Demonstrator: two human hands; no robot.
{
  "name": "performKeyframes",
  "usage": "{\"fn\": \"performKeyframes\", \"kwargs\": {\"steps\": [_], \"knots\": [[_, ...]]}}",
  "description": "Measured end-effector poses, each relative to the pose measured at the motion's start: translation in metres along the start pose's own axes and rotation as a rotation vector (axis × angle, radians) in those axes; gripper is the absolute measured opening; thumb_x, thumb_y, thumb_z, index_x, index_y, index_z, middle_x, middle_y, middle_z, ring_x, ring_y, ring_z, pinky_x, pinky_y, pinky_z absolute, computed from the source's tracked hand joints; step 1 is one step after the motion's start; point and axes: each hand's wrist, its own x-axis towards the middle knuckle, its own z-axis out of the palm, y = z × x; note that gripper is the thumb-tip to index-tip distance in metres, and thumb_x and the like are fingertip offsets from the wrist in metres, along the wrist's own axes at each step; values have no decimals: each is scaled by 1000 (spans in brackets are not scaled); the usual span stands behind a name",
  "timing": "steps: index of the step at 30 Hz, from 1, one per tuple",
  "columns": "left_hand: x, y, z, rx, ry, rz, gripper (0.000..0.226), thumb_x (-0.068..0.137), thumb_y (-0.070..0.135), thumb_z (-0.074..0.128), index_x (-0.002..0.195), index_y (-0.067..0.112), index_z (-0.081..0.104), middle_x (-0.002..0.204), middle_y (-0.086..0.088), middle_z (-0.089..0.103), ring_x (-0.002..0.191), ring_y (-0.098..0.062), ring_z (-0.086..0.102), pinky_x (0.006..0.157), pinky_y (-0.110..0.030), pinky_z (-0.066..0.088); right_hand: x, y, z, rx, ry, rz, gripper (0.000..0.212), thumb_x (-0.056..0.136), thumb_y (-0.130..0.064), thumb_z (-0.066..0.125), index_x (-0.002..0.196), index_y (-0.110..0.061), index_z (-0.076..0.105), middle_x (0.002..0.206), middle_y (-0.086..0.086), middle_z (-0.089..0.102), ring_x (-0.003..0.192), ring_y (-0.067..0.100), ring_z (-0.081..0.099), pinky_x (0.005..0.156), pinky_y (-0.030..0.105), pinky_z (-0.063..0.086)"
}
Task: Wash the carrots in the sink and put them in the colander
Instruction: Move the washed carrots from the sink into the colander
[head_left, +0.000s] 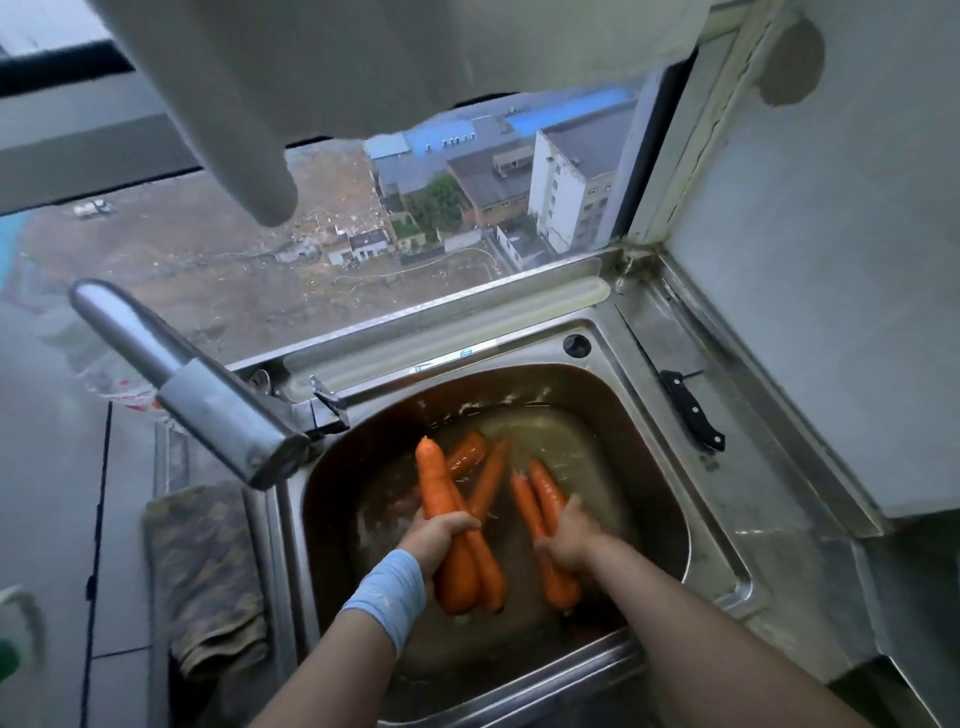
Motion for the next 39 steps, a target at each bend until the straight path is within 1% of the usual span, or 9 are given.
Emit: {"fn": "performKeyframes", "kwargs": {"steps": [3,7,11,15,21,24,29,36,39], "knots": [[-15,5,-1,-127,215,-27,59,77,11,75,125,24,44,104,-1,59,94,-22,60,93,-43,47,-20,-14,-9,43,119,-74,81,98,-29,65,160,-10,16,156,16,39,139,32,48,113,45,43],[-29,13,-1,-56,206,-1,59,78,6,72,129,22,48,111,-3,61,99,-22,60,92,-40,49,-60,-34,-16,194,361,-273,66,99,-29,62,156,-17,30,145,11,48,130,30,54,106,42,47],[-52,21,-2,-53,201,-10,57,80,8,72,129,22,45,111,-8,61,105,-32,60,103,-52,47,-88,-36,-15,53,0,-202,65,99,-26,58,159,-25,30,151,9,48,129,30,55,106,42,47],[-73,26,-7,-69,151,-26,52,84,11,70,126,26,44,100,-8,60,92,-29,60,94,-48,49,-113,-56,-24,493,213,-224,42,91,-22,69,130,-13,58,110,5,66,96,22,64,85,37,53],[-104,30,-22,-211,24,-152,60,82,17,76,130,17,41,115,-18,59,100,-40,60,77,-51,53,-157,-47,-28,896,-348,-209,46,87,-41,69,128,-21,63,113,13,75,109,32,70,96,44,57],[-115,33,-21,-28,11,-47,41,83,19,75,117,21,51,108,-14,64,97,-34,63,77,-45,54,-166,-36,-17,926,-458,-301,56,86,-29,73,137,-32,50,128,14,68,118,35,65,102,49,52],[-122,41,-11,552,158,170,50,77,44,76,117,25,52,102,5,63,96,-17,62,89,-36,50,-181,-38,-9,932,-373,-354,79,75,-23,78,145,-37,44,136,15,62,121,36,63,105,54,50],[-133,49,-14,813,179,287,39,96,44,56,126,28,37,103,3,60,89,-17,63,80,-34,52,-192,-36,-23,996,-238,-275,55,89,-23,71,139,-28,48,125,18,67,114,38,65,91,52,58],[-135,50,-13,1152,363,478,41,96,35,55,134,27,39,117,0,58,96,-22,64,83,-34,55,-194,-42,-29,973,-69,-294,57,84,-25,75,136,-33,53,121,11,70,110,33,68,94,53,57]]}}
